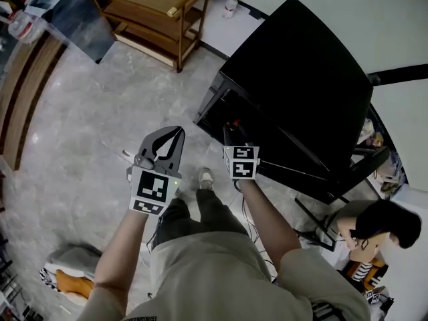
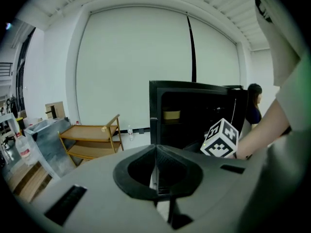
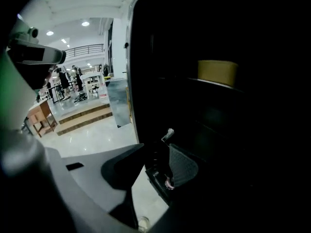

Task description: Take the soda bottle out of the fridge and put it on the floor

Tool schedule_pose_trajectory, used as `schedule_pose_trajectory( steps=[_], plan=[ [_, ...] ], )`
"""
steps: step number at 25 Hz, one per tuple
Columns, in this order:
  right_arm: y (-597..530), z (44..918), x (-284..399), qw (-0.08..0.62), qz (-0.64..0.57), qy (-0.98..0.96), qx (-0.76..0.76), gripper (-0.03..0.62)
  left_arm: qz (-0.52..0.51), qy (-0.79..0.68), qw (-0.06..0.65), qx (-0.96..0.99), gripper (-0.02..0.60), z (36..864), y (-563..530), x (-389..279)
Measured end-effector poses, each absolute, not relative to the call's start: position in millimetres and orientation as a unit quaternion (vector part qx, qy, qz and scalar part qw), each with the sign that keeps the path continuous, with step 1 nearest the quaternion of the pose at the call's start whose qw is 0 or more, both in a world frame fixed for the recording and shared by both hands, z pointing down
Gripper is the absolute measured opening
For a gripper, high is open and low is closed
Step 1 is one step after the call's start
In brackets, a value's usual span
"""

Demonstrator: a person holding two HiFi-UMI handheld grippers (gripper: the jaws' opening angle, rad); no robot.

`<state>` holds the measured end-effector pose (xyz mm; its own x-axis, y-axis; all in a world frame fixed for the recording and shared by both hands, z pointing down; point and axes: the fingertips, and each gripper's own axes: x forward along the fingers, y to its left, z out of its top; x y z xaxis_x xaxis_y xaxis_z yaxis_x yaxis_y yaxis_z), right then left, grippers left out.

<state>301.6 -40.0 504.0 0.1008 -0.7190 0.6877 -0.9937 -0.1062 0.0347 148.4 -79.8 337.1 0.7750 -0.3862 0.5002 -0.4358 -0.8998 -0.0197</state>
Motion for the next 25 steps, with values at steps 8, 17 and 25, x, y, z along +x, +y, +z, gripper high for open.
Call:
schedule_pose_trajectory(
  steps=[8,17,25],
  plan=[
    [-40.5,574.2,334.9,0.248,0.322,-0.566,0.718,0.151,0.266,-0.202,0.07,0.94,0.008,390.0,-83.1,164.1],
    [-34.2,649.8,356.1,0.255,0.382,-0.53,0.713,0.165,0.275,-0.195,0.083,0.938,0.008,441.3,-92.8,173.1],
    [-31.1,685.1,376.3,0.235,0.398,-0.493,0.737,0.196,0.278,-0.194,0.092,0.936,0.008,462.9,-91.9,174.5]
  ],
)
